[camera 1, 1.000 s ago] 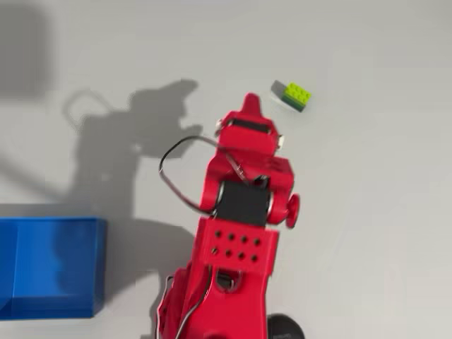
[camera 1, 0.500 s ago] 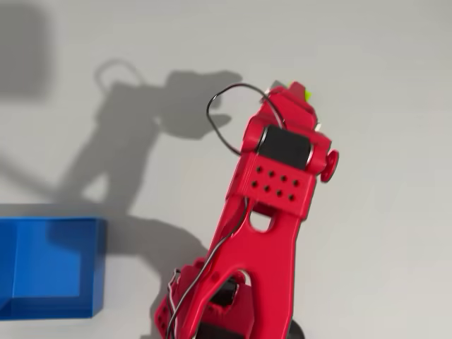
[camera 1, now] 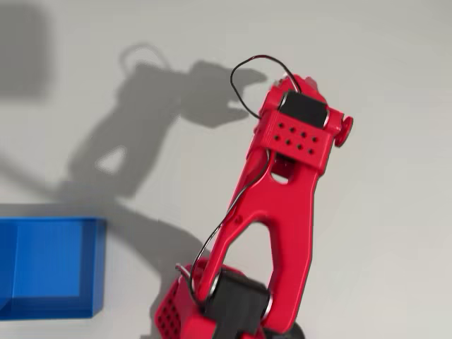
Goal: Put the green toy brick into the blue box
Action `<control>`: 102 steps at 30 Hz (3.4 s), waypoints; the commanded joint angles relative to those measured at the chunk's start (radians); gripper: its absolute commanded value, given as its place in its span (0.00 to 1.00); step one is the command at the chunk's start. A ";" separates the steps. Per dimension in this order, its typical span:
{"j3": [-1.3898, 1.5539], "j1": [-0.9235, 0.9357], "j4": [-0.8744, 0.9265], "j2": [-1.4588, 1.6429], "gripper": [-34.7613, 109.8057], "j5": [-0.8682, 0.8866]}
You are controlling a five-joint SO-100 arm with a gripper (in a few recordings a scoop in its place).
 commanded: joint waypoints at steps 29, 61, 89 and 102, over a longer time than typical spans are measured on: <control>-0.407 0.023 -0.012 -0.376 0.40 0.060; -0.495 -0.014 0.052 -0.497 0.24 0.069; 0.058 -0.508 0.100 0.259 0.24 -0.179; 0.112 -0.936 0.172 0.353 0.24 -0.163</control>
